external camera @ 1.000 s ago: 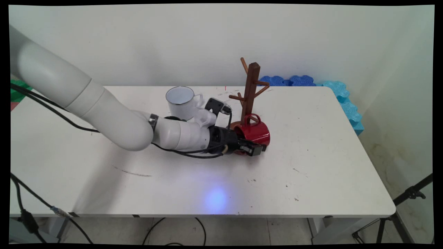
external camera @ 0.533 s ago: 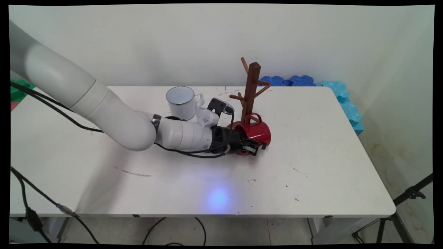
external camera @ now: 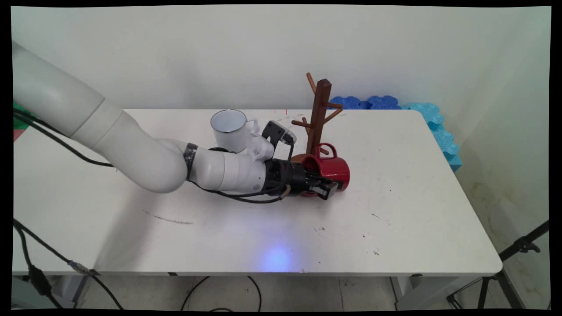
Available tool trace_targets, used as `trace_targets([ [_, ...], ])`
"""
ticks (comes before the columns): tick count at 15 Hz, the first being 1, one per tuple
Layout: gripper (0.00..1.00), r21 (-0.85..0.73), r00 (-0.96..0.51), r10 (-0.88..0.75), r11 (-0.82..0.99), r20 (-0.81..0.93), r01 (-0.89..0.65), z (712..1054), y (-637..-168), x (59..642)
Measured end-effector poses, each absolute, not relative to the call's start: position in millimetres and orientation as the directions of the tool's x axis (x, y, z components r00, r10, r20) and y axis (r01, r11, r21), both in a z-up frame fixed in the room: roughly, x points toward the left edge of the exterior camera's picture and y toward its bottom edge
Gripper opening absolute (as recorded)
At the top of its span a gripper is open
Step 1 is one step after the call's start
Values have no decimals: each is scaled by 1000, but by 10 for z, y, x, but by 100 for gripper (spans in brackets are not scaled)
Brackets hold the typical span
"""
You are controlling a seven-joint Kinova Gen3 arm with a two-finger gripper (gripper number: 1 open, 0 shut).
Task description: Place the picked object on the table
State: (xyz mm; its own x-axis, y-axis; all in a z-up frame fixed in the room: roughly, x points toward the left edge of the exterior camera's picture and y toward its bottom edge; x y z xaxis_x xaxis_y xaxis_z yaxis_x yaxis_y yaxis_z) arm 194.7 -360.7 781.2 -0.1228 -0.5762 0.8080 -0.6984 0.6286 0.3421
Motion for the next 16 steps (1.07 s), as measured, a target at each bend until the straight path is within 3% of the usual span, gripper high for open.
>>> trace_targets([
  [10,0,318,-160,-505,727,848,-608,8147,-3229,1985],
  [16,0,218,-292,-464,770,837,-600,8387,-3116,2270],
])
